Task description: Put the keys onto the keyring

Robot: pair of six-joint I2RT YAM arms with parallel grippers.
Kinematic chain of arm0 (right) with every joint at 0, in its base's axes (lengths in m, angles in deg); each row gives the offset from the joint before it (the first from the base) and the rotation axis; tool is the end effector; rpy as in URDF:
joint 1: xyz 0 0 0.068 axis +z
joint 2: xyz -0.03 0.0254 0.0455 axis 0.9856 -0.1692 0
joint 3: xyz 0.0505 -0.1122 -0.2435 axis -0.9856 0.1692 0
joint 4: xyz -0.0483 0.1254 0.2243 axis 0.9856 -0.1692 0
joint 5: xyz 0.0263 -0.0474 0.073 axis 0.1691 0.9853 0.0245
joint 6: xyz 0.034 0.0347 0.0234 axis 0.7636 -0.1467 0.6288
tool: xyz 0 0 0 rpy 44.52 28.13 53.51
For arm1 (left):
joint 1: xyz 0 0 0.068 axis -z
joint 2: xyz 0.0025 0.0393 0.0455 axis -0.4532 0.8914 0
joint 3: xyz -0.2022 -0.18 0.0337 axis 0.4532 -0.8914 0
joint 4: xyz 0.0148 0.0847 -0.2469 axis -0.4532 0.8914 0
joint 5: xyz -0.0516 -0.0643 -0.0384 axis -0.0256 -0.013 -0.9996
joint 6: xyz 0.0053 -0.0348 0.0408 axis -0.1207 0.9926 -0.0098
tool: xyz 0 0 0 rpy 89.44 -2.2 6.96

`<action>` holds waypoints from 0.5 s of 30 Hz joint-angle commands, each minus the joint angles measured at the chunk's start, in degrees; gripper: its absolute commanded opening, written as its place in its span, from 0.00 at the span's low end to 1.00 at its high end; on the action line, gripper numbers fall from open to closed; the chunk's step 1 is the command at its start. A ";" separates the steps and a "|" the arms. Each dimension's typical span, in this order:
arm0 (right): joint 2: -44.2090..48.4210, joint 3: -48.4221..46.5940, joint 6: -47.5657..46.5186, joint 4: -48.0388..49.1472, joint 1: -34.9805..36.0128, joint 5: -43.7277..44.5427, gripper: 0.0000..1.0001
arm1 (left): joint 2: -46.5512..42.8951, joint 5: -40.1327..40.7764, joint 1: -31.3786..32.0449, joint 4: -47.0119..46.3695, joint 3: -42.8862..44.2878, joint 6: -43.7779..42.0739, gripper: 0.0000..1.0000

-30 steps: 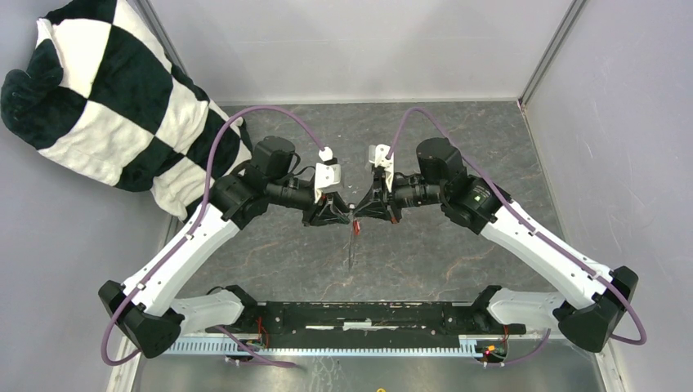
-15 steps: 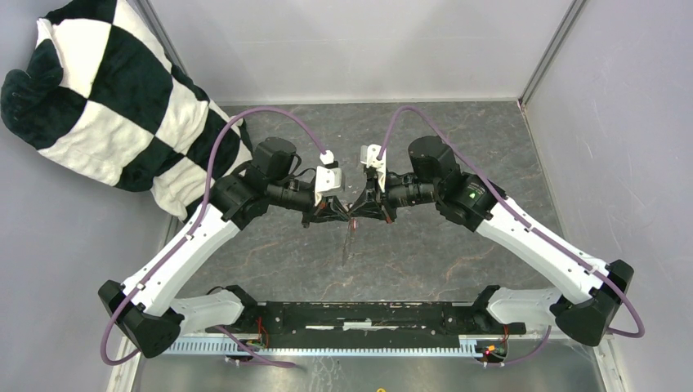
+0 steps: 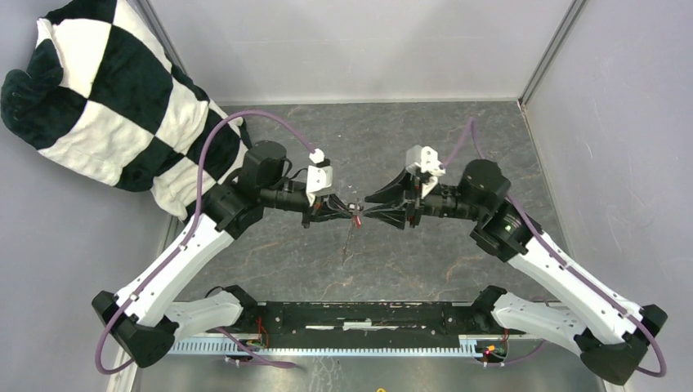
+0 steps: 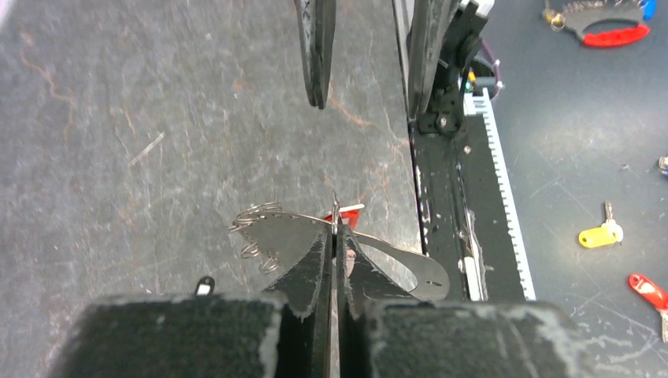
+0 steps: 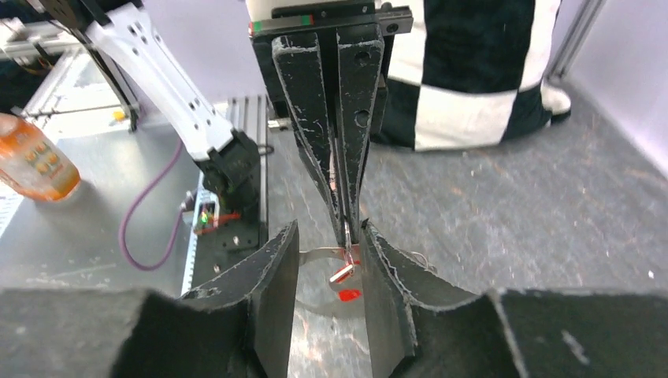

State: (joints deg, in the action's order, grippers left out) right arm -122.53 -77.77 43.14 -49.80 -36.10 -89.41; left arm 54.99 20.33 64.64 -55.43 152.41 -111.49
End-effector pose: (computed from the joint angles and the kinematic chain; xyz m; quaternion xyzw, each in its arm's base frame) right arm 0.1361 0.1630 0.4028 -0.4477 0.5667 0.4829 0.4952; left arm 0.1580 -0.1564 0.3836 0.5901 0.5548 -0.4093 0.4201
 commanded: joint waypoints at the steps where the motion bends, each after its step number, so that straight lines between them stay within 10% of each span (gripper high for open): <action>1: 3.44 4.81 8.51 16.38 -0.35 -0.30 0.40 | -5.53 -4.57 0.19 -18.37 -3.30 12.80 0.02; 15: 2.05 8.02 15.92 26.67 -0.51 -7.13 0.36 | -5.30 -10.90 0.19 -24.01 -3.60 18.79 0.02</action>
State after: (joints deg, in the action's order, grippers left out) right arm -120.38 -69.81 56.67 -28.58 -36.51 -93.70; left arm 49.83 12.13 64.67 -75.54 148.71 -95.47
